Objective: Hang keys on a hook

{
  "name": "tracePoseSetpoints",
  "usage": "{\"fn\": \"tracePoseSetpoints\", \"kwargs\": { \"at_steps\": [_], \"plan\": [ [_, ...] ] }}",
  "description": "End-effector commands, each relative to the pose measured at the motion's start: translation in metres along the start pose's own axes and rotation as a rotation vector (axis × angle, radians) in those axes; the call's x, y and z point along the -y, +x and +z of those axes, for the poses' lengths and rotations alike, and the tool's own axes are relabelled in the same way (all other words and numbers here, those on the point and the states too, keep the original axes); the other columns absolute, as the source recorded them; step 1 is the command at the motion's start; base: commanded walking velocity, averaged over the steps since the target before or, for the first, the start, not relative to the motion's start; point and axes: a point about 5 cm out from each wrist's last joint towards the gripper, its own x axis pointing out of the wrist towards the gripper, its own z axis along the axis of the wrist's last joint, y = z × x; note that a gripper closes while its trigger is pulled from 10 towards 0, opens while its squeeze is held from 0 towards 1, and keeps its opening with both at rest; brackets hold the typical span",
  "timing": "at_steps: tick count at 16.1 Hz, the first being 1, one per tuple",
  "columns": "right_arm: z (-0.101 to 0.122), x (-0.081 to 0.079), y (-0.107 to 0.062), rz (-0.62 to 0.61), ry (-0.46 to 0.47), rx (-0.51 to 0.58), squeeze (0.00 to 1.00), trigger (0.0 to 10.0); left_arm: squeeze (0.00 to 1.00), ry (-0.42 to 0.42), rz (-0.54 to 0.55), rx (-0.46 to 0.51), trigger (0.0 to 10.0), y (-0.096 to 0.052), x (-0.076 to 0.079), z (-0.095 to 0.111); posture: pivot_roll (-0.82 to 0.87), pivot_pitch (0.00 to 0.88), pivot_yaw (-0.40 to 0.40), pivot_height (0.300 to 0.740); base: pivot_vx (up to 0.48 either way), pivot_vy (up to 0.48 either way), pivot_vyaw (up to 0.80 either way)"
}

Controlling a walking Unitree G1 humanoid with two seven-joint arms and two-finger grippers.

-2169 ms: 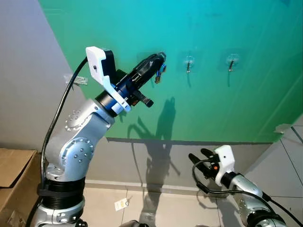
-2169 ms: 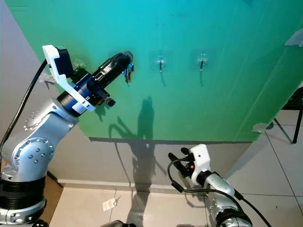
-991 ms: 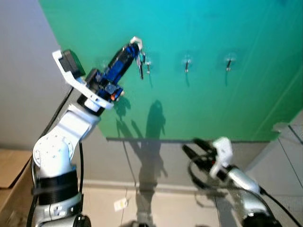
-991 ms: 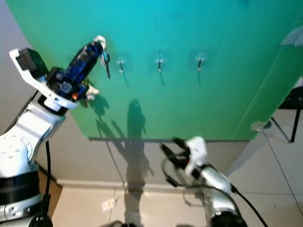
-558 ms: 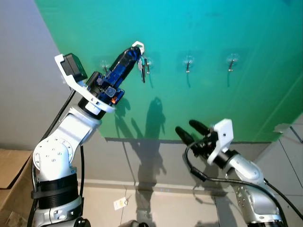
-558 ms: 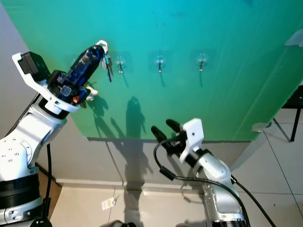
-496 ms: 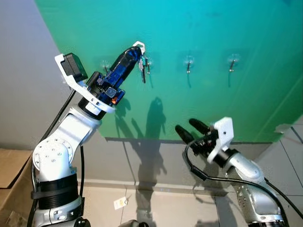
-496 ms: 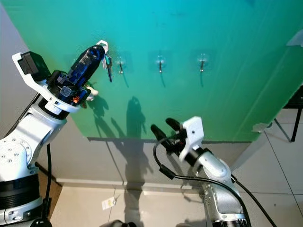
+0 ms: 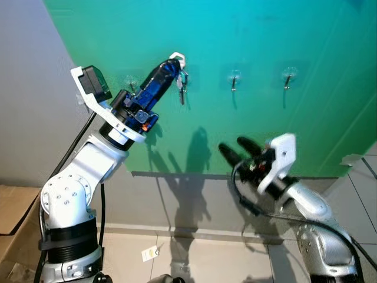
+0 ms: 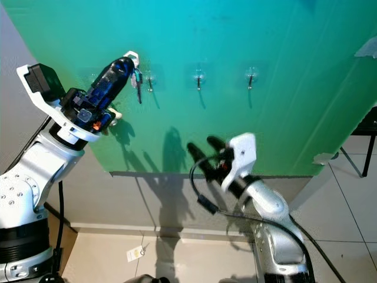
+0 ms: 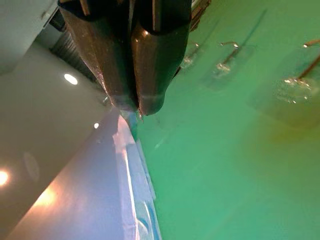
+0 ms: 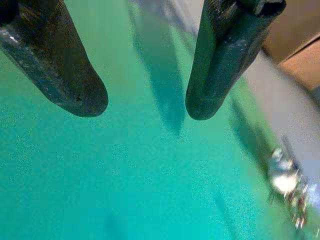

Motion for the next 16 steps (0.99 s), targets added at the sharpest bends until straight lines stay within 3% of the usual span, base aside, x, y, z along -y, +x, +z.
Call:
{"fn": "tracePoseSetpoints", "kwargs": {
  "at_steps": [1, 5, 7, 9, 12, 15, 16],
  "plan": [
    [0.013, 0.002, 0.002, -0.026, -0.004, 0.05, 0.0, 10.0, 1.0, 0.014, -0.005, -0.016, 0.0, 0.0, 0.004, -0.001, -0.15, 0.014, 0.13, 0.74, 0.0, 0.0, 0.0],
    [0.017, 0.003, 0.005, -0.04, 0.032, 0.08, 0.0, 10.0, 1.0, 0.027, 0.012, -0.056, 0.0, 0.0, 0.002, -0.008, -0.16, 0.012, 0.13, 0.74, 0.0, 0.0, 0.0],
    [0.024, 0.002, 0.007, -0.031, 0.082, 0.106, 0.0, 10.0, 1.0, 0.085, 0.074, -0.123, 0.0, -0.004, -0.007, -0.017, -0.16, 0.012, 0.127, 0.74, 0.0, 0.0, 0.0],
    [0.029, 0.001, 0.007, 0.002, 0.095, 0.111, 0.0, 10.0, 1.0, 0.183, 0.196, -0.173, 0.0, -0.014, -0.028, -0.021, -0.16, 0.012, 0.126, 0.74, 0.0, 0.0, 0.0],
    [0.025, 0.002, 0.006, 0.014, 0.093, 0.09, 0.0, 10.0, 1.0, 0.281, 0.248, -0.21, 0.0, -0.018, -0.034, -0.021, -0.16, 0.013, 0.123, 0.74, 0.0, 0.0, 0.0],
    [0.018, 0.003, 0.005, 0.025, 0.092, 0.059, 0.0, 10.0, 1.0, 0.54, 0.283, -0.376, 0.0, -0.022, -0.041, -0.038, -0.15, 0.011, 0.121, 0.74, 0.0, 0.0, 0.0],
    [0.017, 0.002, 0.005, 0.03, 0.092, 0.052, 0.0, 10.0, 1.0, 0.555, 0.286, -0.383, 0.0, -0.022, -0.042, -0.04, -0.15, 0.011, 0.121, 0.74, 0.0, 0.0, 0.0]
  ]
}}
